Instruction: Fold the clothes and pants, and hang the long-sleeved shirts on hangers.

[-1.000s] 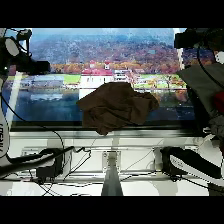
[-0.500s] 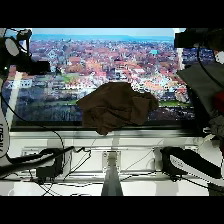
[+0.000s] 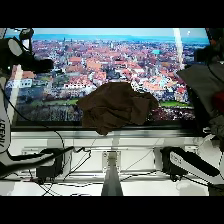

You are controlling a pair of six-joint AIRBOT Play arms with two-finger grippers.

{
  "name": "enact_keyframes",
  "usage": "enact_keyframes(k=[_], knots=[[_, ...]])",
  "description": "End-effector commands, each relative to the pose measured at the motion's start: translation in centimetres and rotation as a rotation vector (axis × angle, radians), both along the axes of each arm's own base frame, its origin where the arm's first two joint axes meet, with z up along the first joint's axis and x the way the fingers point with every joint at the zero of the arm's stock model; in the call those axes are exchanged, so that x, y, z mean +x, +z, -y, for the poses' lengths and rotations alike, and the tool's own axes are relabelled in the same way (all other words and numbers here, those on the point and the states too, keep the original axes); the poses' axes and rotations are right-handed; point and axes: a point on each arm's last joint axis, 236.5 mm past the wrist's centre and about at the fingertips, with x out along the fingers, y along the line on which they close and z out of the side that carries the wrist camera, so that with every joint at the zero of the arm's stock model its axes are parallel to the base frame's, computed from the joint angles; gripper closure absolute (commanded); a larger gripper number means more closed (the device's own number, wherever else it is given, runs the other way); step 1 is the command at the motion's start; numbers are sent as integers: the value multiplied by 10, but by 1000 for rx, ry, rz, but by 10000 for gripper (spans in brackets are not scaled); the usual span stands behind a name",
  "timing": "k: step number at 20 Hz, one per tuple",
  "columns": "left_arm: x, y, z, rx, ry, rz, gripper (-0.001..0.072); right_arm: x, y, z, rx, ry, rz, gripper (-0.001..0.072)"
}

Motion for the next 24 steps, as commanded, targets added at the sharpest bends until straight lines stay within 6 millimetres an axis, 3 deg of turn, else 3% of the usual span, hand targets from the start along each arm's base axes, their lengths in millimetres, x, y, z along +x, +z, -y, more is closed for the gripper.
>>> enact_keyframes(k=[1, 3, 5, 6, 7, 8, 11, 15, 17, 19, 20, 23, 24], knots=[[-30, -22, 0, 42, -155, -159, 689, -44, -86, 7, 275, -70, -185, 699], [-48, -39, -2, -14, -138, -221, 689, -64, -122, -7, 356, -33, -264, 698], [-72, -64, 15, -170, -111, -289, 689, -80, -146, -17, 359, 25, -333, 698], [-83, -75, 30, -269, -113, -315, 619, -85, -153, -22, 364, 48, -354, 698], [-95, -84, 49, -373, -122, -336, 288, -85, -157, -23, 368, 48, -349, 698], [-103, -92, 65, -453, -119, -350, 73, -80, -157, -27, 388, 45, -329, 698], [-129, -113, 104, -623, -80, -399, 77, -62, -151, -33, 425, 37, -247, 698], [-150, -143, 133, -642, -59, -415, 77, -44, -144, -37, 457, 24, -168, 698], [-148, -148, 152, -650, -60, -389, 78, -42, -142, -39, 467, 22, -157, 697], [-131, -154, 165, -601, -76, -303, 88, -41, -142, -38, 465, 21, -151, 697], [-121, -158, 171, -567, -85, -248, 209, -40, -142, -38, 463, 20, -147, 697], [-87, -152, 182, -504, -104, -98, 663, -40, -142, -38, 461, 21, -149, 698], [-72, -140, 184, -502, -119, -54, 690, -41, -142, -38, 455, 31, -151, 698]])
